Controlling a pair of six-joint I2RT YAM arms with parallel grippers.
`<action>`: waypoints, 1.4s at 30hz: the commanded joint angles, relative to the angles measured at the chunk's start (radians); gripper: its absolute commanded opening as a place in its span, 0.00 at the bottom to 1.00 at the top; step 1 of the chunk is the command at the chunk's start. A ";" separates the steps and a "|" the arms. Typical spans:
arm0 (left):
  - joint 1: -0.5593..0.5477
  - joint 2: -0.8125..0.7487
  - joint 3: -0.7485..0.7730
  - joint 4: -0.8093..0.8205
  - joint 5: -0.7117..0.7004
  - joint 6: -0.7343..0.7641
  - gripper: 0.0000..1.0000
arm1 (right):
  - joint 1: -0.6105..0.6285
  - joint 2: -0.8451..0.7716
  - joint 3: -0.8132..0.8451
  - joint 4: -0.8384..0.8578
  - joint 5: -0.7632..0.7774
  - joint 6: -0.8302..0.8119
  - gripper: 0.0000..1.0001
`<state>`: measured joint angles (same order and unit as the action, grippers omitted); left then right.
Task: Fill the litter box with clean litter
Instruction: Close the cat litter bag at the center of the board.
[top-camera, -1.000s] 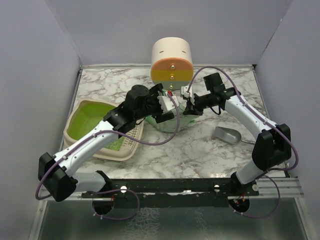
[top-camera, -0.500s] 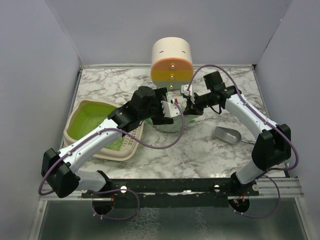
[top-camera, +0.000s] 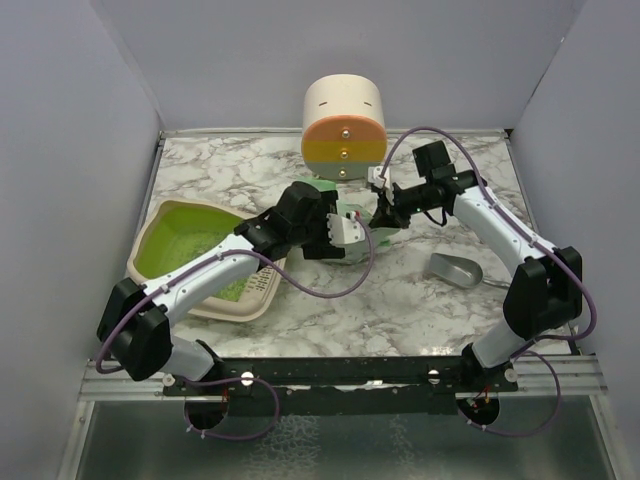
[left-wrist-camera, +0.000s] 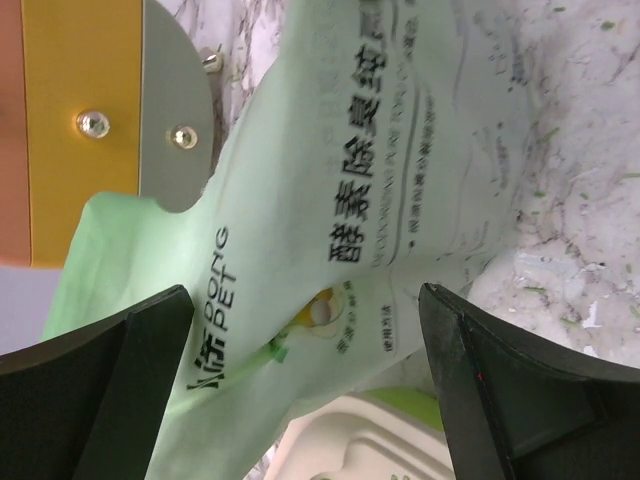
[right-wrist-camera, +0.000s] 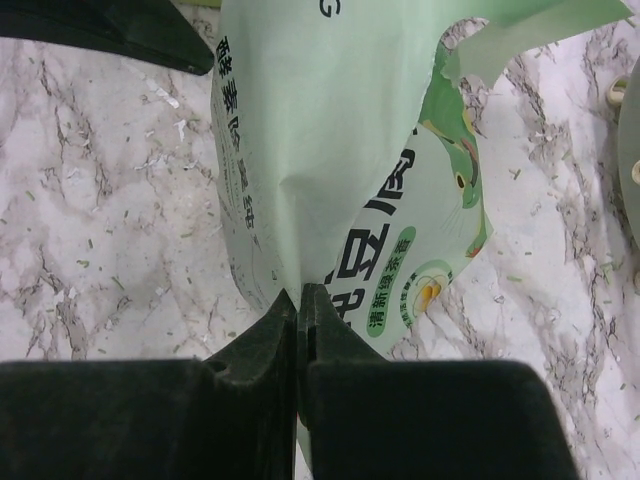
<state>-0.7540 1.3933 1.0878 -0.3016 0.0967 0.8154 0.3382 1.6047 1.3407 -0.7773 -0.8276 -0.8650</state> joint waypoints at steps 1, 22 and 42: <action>0.050 0.020 0.042 0.037 -0.022 0.026 0.99 | -0.039 -0.020 0.017 -0.022 -0.067 -0.034 0.01; 0.185 0.097 0.191 -0.080 0.036 0.060 0.00 | -0.226 0.002 -0.057 -0.018 -0.076 -0.146 0.01; 0.119 0.194 0.396 -0.196 0.019 -0.035 0.00 | -0.341 -0.015 0.121 -0.369 -0.308 -0.413 0.32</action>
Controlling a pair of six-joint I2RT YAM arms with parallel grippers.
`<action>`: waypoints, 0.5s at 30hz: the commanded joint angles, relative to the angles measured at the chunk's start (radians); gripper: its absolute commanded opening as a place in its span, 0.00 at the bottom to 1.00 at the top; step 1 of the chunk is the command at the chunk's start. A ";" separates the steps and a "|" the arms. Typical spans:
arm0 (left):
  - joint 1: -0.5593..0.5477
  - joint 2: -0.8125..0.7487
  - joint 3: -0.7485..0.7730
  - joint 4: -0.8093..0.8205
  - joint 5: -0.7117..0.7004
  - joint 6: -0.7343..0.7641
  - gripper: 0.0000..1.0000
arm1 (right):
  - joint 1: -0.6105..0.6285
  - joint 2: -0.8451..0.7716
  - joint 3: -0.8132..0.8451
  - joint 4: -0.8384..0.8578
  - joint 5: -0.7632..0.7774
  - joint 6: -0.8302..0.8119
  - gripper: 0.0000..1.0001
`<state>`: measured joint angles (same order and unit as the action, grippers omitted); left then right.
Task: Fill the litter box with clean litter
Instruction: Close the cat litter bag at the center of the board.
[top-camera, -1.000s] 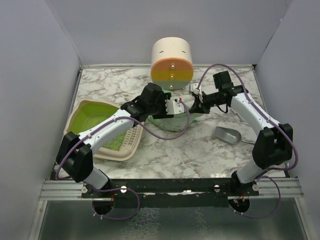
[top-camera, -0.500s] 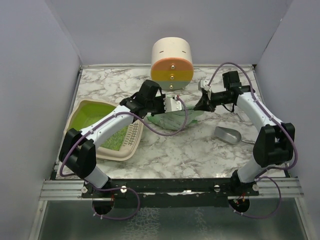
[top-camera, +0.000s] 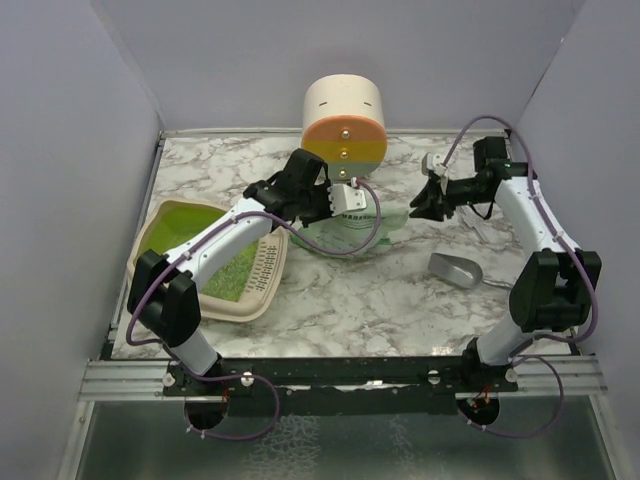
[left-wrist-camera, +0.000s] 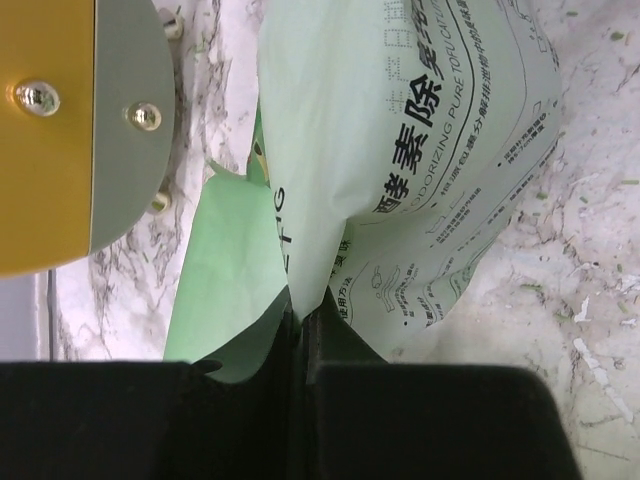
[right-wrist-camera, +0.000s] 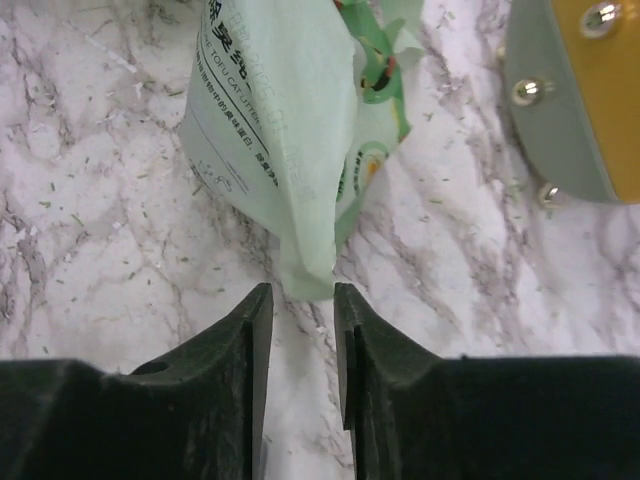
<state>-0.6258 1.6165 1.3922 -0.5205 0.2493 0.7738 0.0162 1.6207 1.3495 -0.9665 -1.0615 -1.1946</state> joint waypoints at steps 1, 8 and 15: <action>-0.017 -0.024 0.097 0.018 -0.138 0.004 0.00 | -0.008 -0.032 0.128 -0.196 -0.088 -0.099 0.35; -0.051 -0.024 0.100 0.007 -0.123 -0.027 0.00 | 0.166 -0.019 0.150 -0.097 -0.079 -0.004 0.48; -0.069 -0.033 0.117 0.017 -0.123 -0.026 0.00 | 0.296 0.027 0.138 0.142 -0.040 0.169 0.58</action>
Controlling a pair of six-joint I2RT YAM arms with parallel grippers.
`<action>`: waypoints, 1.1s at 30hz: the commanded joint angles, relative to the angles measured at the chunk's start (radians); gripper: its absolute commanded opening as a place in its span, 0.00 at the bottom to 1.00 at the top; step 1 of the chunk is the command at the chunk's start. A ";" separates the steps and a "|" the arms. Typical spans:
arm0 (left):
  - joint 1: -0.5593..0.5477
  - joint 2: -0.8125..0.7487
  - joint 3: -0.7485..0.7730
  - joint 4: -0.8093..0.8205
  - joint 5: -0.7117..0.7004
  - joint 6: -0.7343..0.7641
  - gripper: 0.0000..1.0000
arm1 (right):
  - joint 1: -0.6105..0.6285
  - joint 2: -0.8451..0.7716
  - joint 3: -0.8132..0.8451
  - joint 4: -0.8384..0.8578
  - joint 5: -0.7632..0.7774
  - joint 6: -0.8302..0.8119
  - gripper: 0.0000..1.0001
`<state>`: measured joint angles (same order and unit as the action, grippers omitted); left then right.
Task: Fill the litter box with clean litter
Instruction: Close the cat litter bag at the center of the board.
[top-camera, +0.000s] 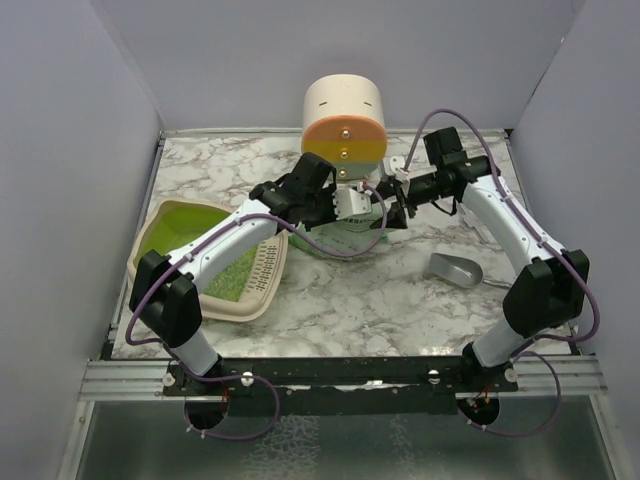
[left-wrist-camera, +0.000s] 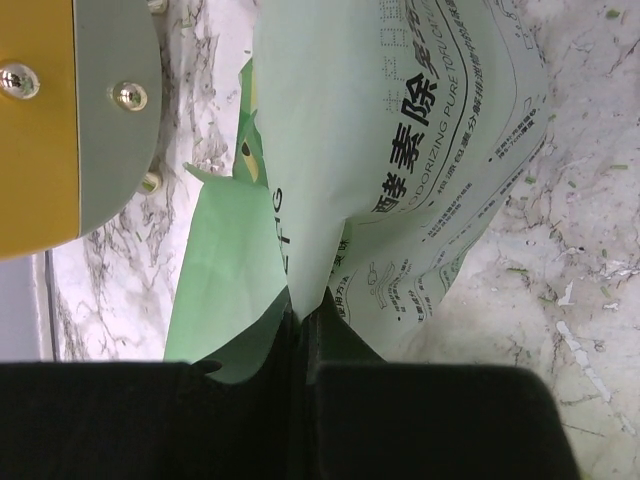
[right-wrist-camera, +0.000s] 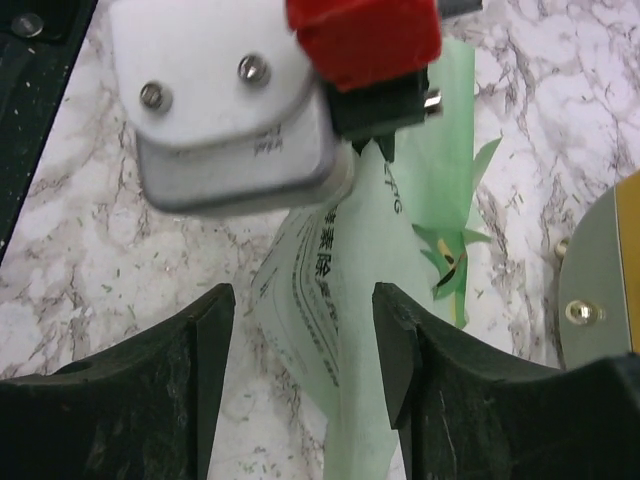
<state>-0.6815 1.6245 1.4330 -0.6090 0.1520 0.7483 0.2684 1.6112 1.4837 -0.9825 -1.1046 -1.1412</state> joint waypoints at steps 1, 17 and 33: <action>-0.016 -0.043 0.078 0.107 -0.026 0.002 0.00 | 0.053 0.052 0.015 0.177 0.002 0.135 0.58; -0.024 -0.091 0.035 0.158 -0.019 -0.020 0.00 | 0.135 0.200 -0.029 0.391 0.087 0.293 0.08; 0.013 -0.133 0.014 0.164 -0.076 -0.005 0.00 | -0.164 0.114 -0.195 0.300 0.207 0.159 0.01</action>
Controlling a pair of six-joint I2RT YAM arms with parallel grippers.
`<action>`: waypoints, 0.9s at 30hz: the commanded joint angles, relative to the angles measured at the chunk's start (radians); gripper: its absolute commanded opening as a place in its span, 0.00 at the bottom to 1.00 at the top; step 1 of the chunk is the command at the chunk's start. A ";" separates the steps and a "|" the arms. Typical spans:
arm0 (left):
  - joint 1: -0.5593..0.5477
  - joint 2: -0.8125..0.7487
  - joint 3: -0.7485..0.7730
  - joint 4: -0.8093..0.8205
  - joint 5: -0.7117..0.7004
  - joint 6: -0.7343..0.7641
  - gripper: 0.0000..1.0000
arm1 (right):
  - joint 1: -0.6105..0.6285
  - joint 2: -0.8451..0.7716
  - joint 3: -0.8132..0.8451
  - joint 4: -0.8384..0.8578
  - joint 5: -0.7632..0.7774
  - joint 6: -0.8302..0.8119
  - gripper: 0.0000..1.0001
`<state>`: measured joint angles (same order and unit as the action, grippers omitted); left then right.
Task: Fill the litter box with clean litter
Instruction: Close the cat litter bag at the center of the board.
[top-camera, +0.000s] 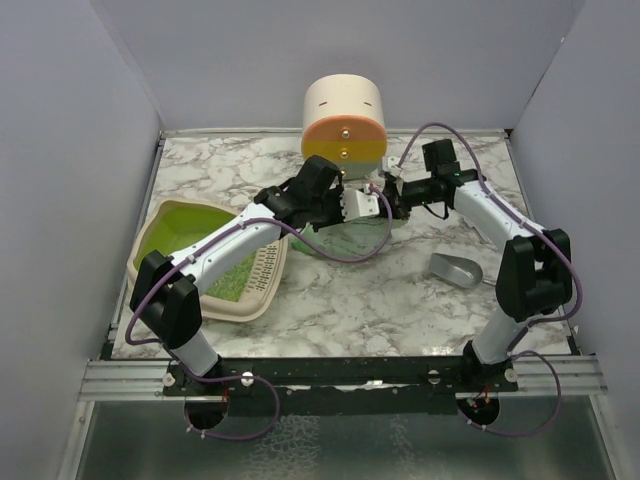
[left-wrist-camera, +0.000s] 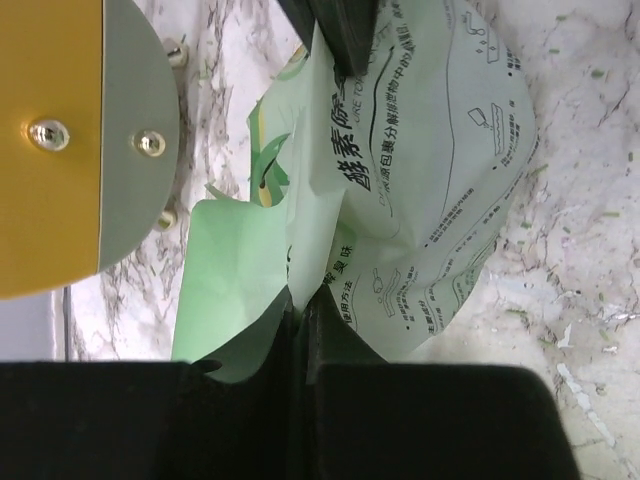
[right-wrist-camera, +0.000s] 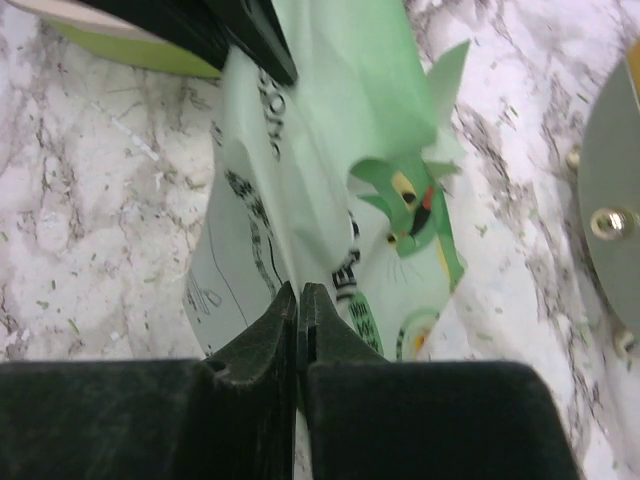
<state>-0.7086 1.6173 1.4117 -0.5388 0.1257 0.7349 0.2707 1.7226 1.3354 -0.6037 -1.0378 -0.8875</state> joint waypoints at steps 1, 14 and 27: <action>0.045 -0.126 0.035 0.094 -0.049 0.006 0.00 | -0.184 0.002 -0.057 -0.083 0.138 -0.108 0.01; 0.113 -0.171 -0.004 0.084 0.001 0.007 0.00 | -0.295 0.031 -0.135 -0.065 0.108 -0.189 0.01; 0.056 -0.153 0.079 0.093 0.178 -0.089 0.73 | -0.295 -0.025 -0.043 -0.208 0.019 -0.207 0.01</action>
<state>-0.6361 1.5391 1.4242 -0.5011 0.2512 0.6697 0.0113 1.7168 1.2648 -0.7403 -1.0733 -1.0622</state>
